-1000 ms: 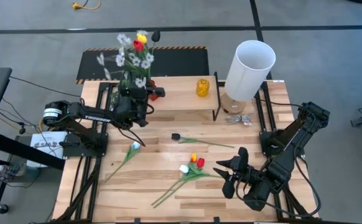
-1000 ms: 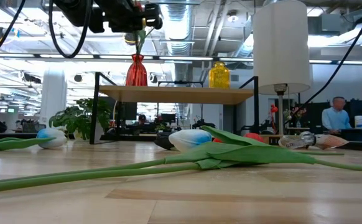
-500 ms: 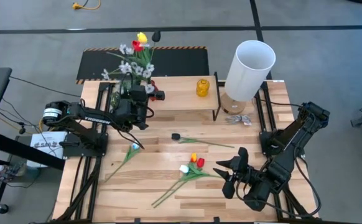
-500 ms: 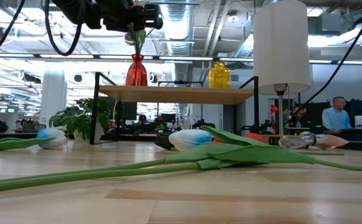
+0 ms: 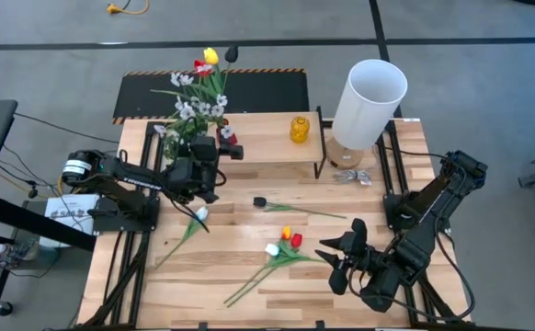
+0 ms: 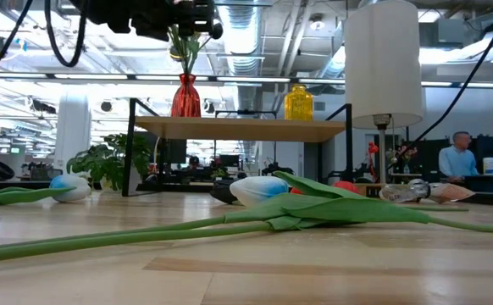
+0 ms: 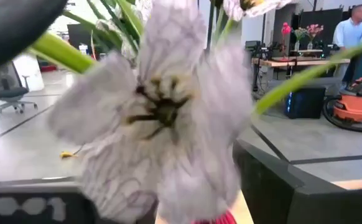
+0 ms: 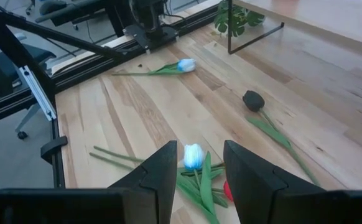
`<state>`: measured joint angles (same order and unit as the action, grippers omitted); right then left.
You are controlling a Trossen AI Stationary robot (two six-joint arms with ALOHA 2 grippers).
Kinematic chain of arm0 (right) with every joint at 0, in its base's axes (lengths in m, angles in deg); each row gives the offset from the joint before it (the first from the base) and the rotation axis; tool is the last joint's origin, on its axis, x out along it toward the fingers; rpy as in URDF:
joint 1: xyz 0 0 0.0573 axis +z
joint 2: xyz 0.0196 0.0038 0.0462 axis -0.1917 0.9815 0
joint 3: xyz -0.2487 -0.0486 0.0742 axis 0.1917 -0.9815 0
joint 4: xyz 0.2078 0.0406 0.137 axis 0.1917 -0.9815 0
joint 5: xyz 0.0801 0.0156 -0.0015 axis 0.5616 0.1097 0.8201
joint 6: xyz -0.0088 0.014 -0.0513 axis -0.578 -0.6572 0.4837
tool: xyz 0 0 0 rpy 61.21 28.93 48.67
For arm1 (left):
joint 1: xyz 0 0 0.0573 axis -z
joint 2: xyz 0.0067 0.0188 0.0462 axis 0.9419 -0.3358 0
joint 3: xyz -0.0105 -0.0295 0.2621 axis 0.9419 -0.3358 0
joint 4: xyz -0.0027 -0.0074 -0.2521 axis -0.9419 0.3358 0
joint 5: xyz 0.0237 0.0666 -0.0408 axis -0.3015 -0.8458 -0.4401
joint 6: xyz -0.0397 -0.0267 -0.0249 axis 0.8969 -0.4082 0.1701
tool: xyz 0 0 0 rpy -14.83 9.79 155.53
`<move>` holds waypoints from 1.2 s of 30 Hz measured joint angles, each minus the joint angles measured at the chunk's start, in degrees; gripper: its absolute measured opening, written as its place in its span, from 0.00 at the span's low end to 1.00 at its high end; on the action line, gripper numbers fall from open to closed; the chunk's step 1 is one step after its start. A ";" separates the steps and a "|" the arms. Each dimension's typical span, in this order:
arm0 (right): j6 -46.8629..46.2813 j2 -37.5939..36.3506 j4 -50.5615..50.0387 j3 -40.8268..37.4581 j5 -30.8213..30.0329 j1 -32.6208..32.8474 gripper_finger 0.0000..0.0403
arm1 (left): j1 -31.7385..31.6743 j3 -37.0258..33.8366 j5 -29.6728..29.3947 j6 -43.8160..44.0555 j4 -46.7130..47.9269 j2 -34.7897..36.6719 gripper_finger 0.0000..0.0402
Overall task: Pick and place flowers into a vace then onto a shelf
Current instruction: Put the white flowers into the red vase on the shelf, then put the right white flower into the yellow vase on the shelf
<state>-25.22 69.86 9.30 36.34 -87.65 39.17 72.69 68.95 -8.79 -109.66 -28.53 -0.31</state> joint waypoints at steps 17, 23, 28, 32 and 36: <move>0.51 0.02 -0.02 0.00 0.78 0.00 0.30 | 9.00 0.00 -1.59 -2.96 0.02 0.00 0.45; 0.59 0.02 -0.11 0.00 1.30 0.00 0.30 | 14.78 0.00 -2.19 -2.96 0.02 0.00 0.45; 0.64 0.02 -0.11 0.00 1.30 0.00 0.30 | 21.99 0.00 -2.19 -2.80 0.02 0.00 0.45; 0.93 0.02 -0.07 0.00 1.31 0.00 0.30 | 29.72 0.00 -0.94 -2.03 0.04 0.00 0.45; 1.68 0.04 0.22 0.00 1.63 0.00 0.30 | 38.29 0.00 2.82 4.00 0.02 0.01 0.45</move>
<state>-23.53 69.91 9.52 36.34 -86.03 39.17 110.98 68.95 -5.96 -105.66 -28.51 -0.30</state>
